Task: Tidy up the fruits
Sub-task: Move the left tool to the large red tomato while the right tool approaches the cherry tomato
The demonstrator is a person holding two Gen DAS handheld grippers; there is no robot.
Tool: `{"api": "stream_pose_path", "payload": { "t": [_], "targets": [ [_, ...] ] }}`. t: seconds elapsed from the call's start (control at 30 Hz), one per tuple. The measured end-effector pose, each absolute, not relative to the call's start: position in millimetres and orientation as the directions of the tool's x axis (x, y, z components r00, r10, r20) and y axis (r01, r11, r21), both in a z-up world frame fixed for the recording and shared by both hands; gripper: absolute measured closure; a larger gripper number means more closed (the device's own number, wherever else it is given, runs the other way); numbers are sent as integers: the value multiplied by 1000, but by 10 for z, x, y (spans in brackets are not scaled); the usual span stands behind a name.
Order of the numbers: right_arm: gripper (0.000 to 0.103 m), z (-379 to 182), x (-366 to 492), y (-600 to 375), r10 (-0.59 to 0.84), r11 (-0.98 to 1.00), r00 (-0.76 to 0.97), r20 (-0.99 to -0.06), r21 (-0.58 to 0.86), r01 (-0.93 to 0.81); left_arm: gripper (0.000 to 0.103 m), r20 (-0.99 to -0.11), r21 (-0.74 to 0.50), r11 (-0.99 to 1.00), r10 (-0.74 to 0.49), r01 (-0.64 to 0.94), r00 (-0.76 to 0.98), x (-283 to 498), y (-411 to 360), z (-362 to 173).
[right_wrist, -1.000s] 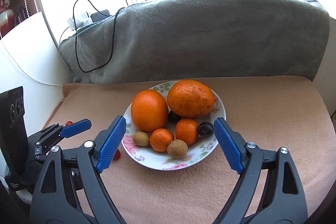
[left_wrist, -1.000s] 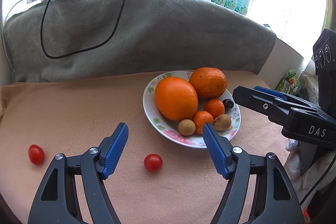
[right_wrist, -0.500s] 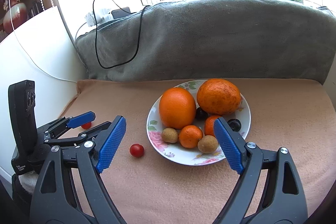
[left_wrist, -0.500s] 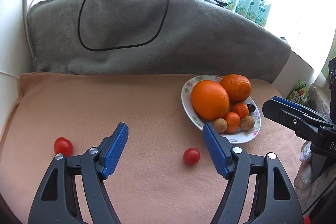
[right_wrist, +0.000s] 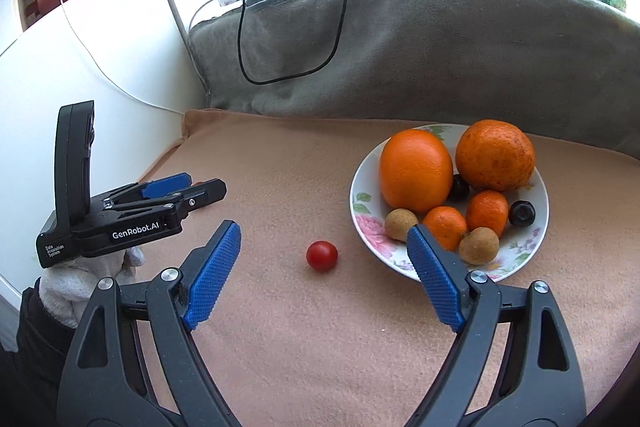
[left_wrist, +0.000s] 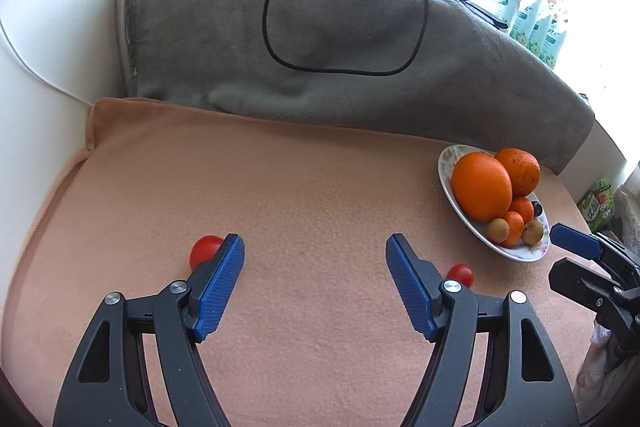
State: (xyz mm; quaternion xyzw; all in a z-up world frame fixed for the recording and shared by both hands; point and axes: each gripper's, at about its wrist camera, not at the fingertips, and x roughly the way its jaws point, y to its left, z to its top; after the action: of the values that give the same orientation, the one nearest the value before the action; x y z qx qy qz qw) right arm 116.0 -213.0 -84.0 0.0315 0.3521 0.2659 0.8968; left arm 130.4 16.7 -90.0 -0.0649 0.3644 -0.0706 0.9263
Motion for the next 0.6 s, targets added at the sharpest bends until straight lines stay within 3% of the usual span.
{"api": "stream_pose_path", "payload": {
  "t": [0.1,0.27,0.6],
  "targets": [
    [28,-915,1165,-2038,508,846,580,-637,243,-474,30,-674,-175,983,-165,61,721,1289,277,-951],
    [29,-1010,1166,-1933,504,842,557,-660,234,-485,30,-686,-188,982,-150,26,712,1314,437,-1040],
    [44,-1169,1239,-1842,481,848,521,-705,223,-481,30,-697,-237,971,-156,-20,700,1391,694,-1161]
  ]
}}
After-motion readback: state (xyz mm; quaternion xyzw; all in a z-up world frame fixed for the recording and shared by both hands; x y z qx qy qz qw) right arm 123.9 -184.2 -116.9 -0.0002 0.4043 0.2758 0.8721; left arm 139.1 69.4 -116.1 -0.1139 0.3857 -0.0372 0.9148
